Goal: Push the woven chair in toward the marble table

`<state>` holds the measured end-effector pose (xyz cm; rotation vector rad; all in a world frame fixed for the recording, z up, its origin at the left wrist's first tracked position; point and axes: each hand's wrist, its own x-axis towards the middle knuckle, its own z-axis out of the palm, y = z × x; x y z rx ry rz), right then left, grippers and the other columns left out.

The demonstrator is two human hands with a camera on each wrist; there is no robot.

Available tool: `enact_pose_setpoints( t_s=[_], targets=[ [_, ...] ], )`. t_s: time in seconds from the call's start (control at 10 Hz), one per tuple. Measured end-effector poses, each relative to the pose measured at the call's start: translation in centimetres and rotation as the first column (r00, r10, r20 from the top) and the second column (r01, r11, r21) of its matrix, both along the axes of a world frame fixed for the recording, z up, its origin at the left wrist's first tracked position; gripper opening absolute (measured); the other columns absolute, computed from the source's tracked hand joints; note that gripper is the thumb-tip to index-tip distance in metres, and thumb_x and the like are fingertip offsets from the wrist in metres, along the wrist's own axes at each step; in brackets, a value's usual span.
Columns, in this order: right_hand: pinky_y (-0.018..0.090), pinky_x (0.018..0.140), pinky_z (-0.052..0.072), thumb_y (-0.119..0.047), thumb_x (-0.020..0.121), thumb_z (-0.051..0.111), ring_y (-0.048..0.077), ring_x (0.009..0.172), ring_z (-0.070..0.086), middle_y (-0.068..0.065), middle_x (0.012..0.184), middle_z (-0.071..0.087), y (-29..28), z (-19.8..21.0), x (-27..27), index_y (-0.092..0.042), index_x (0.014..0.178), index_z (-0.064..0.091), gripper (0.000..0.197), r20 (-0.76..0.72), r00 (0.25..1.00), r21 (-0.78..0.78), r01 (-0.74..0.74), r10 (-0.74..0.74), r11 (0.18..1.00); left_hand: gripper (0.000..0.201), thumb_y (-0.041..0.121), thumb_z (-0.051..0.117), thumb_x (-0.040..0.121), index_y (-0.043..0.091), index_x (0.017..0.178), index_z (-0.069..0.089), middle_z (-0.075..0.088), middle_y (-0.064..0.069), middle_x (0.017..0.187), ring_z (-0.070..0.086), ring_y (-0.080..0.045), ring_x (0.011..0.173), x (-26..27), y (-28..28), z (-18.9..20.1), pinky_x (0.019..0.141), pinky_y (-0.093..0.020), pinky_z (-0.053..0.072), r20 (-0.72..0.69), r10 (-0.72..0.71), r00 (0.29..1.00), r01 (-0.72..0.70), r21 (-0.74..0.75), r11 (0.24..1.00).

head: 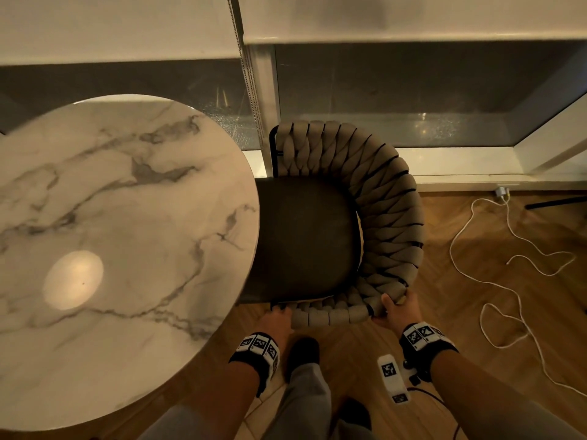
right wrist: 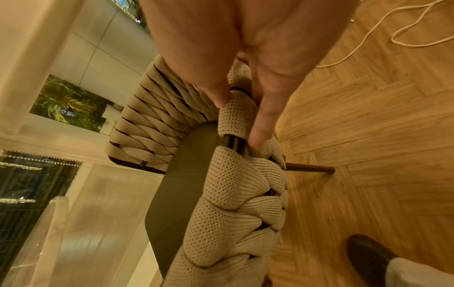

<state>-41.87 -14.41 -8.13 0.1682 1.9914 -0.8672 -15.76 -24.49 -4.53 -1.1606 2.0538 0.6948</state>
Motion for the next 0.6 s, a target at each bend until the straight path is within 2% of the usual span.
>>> enact_pose_setpoints(
  t_s=[0.1,0.2,0.3,0.4,0.5,0.6],
  targets=[
    [0.059,0.085,0.055,-0.014,0.095,0.061,0.048,0.122,0.053,0.019,0.142,0.047,-0.2,0.5,0.0,-0.019,0.142,0.032,0.055,-0.053,0.992,0.02,-0.111,0.112,0.994,0.051,0.033,0.05,0.095,0.015,0.141,0.037,0.045,-0.016,0.143,0.05,-0.034,0.127,0.7,0.1,0.4,0.107,-0.044,0.042,-0.028,0.012,1.0,-0.012,-0.029,0.999],
    [0.047,0.08,0.053,-0.021,0.096,0.06,0.046,0.114,0.057,0.022,0.135,0.054,-0.5,1.2,-0.1,-0.007,0.143,0.031,0.058,-0.173,0.923,0.162,-0.318,0.344,0.934,0.041,0.043,0.046,0.09,0.025,0.127,0.048,0.058,-0.007,0.13,0.059,-0.03,0.116,2.0,-0.1,1.9,0.099,-0.043,0.049,-0.089,0.075,0.993,-0.08,-0.056,0.995],
    [0.055,0.086,0.055,-0.024,0.094,0.062,0.045,0.107,0.061,0.026,0.129,0.059,-0.7,1.6,0.1,-0.004,0.138,0.038,0.054,-0.229,0.859,0.225,-0.41,0.458,0.884,0.036,0.05,0.039,0.084,0.032,0.111,0.054,0.065,-0.003,0.118,0.065,-0.028,0.107,3.1,-0.7,2.2,0.093,-0.041,0.053,-0.113,0.124,0.986,-0.127,-0.02,0.992],
    [0.048,0.096,0.051,-0.021,0.088,0.068,0.044,0.111,0.06,0.025,0.124,0.062,-1.3,3.1,0.5,0.0,0.132,0.047,0.054,-0.27,0.78,0.278,-0.499,0.565,0.821,0.038,0.052,0.033,0.079,0.029,0.097,0.058,0.071,-0.004,0.105,0.068,-0.027,0.092,4.6,-1.7,2.6,0.085,-0.04,0.057,-0.119,0.194,0.974,-0.189,0.054,0.981],
    [0.043,0.09,0.05,-0.023,0.089,0.066,0.04,0.106,0.063,0.02,0.117,0.066,-1.3,5.7,1.6,-0.006,0.122,0.059,0.038,-0.309,0.718,0.279,-0.559,0.624,0.781,0.03,0.04,0.04,0.087,0.024,0.097,0.063,0.07,-0.007,0.103,0.066,-0.029,0.093,4.9,-1.5,5.0,0.084,-0.038,0.055,-0.141,0.235,0.962,-0.232,0.037,0.972],
    [0.035,0.07,0.051,-0.015,0.093,0.053,0.027,0.081,0.061,0.013,0.1,0.068,-0.9,8.5,3.1,-0.02,0.088,0.065,0.014,-0.362,0.624,0.211,-0.669,0.693,0.713,0.027,0.035,0.045,0.091,0.022,0.103,0.066,0.072,-0.009,0.108,0.066,-0.03,0.101,5.9,-0.5,6.7,0.087,-0.036,0.053,-0.26,0.296,0.919,-0.313,-0.026,0.95]
  ],
)
